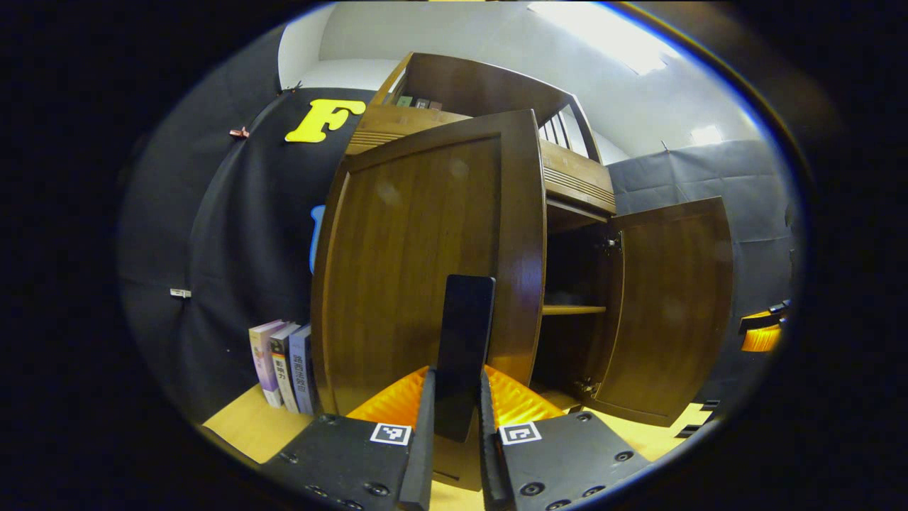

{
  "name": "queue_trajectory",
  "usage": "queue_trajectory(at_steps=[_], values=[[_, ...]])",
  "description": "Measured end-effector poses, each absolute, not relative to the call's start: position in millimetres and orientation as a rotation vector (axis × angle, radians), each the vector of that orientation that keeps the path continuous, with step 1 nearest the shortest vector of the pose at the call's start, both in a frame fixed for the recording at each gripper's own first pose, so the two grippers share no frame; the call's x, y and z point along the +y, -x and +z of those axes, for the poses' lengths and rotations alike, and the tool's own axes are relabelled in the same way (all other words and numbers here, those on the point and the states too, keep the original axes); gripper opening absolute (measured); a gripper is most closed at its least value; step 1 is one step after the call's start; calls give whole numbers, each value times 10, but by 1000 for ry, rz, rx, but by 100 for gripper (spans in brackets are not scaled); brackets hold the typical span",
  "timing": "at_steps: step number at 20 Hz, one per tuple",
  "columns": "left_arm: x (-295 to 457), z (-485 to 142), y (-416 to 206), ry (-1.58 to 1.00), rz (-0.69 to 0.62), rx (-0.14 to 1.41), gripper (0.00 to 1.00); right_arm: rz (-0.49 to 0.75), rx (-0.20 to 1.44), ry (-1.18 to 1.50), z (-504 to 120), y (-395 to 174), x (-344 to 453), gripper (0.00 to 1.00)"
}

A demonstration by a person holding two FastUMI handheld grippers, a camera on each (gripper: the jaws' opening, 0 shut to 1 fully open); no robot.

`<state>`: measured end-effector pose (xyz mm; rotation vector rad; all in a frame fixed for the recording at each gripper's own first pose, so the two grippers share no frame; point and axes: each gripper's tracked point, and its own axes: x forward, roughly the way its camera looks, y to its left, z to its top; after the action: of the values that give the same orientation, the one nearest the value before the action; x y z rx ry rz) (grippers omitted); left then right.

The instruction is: Open the right door of the double-door shoe cabinet with the right hand, and open the left door with the left hand.

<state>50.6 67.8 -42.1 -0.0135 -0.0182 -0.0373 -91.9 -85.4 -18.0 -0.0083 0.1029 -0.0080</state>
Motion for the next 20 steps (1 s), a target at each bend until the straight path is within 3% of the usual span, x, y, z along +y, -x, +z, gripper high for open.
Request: queue_trajectory(at_steps=[20], values=[[1456,-294,93,-52,147,-24,30,28,103,10,-270,900,-570,96]])
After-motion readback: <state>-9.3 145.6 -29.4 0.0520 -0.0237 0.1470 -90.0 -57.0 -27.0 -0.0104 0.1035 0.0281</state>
